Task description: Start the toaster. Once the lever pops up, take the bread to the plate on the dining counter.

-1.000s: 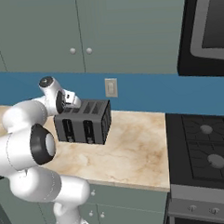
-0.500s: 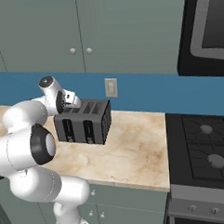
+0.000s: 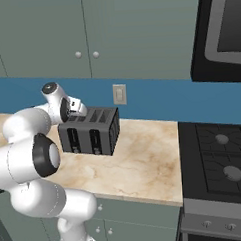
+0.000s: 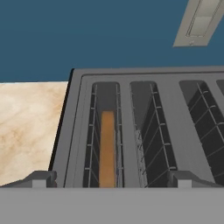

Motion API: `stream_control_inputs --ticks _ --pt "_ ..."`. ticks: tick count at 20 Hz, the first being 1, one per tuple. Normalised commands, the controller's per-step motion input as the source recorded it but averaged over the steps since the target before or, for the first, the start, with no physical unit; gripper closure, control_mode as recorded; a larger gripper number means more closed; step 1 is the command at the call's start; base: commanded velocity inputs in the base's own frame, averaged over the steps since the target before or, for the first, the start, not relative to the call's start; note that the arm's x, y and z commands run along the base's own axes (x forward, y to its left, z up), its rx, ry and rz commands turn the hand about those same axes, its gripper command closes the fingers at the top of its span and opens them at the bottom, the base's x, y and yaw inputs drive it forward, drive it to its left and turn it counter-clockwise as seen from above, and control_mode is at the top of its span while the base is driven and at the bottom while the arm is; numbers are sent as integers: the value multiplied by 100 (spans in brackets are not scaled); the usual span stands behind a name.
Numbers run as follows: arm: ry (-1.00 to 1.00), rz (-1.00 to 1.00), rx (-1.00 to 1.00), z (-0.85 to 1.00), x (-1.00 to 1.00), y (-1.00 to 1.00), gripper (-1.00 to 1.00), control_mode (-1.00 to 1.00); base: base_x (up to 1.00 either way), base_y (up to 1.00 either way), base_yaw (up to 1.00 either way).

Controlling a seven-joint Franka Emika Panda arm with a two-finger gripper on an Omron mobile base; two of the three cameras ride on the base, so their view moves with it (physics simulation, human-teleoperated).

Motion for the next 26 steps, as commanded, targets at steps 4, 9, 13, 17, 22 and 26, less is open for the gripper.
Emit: stream_control_inputs --ticks 4,9,13,17,22,26 --pt "0 0 0 0 0 4 -100 -100 0 0 0" --pt "0 0 0 0 0 1 -100 -100 0 0 0" --pt "0 0 0 0 0 0 -100 -100 0 0 0" --pt "0 0 0 0 0 0 -100 -100 0 0 0" --pt "0 0 0 0 0 0 -100 -100 0 0 0" --pt "0 0 0 0 0 0 -100 -100 0 0 0"
